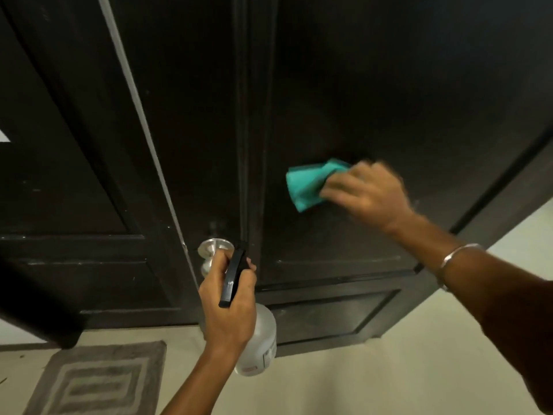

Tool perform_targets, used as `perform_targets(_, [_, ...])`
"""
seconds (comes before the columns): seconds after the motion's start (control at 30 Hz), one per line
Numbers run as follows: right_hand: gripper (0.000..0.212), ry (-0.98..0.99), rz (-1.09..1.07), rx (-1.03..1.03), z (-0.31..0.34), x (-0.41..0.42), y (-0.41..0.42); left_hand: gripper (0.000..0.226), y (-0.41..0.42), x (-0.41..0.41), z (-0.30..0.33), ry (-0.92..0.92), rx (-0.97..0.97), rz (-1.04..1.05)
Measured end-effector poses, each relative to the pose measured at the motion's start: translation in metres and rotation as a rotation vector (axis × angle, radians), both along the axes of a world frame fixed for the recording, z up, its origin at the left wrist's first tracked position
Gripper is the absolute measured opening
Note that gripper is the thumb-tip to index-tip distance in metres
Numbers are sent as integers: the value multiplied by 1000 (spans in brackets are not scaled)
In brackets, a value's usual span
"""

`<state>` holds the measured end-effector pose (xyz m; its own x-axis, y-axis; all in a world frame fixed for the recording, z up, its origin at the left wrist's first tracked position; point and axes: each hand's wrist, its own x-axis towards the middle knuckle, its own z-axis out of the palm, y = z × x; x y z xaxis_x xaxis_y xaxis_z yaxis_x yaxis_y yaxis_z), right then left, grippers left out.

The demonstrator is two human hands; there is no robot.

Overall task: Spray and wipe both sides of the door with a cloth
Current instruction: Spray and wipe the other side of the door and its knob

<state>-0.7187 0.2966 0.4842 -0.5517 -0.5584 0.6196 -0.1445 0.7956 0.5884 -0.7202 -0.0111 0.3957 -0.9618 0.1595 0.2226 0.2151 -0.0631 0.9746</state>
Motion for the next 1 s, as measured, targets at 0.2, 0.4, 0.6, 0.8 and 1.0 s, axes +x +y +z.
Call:
perform_targets(0.2, [22, 409, -69, -463, 44, 1, 26, 8, 44, 29, -2, 8, -13, 21])
perform_targets(0.4, [24, -96, 139, -213, -115, 17, 65, 9, 108, 61, -14, 0, -43, 109])
perform_targets(0.6, [31, -258, 211, 77, -151, 45, 154, 19, 180, 98, -43, -69, -37, 235])
perform_targets(0.8, [11, 335, 170, -178, -16, 60, 223, 24, 243, 117, -57, -106, -8, 213])
perform_targets(1.0, [10, 115, 206, -346, -126, 72, 222, 2, 281, 114, -86, -74, 9, 157])
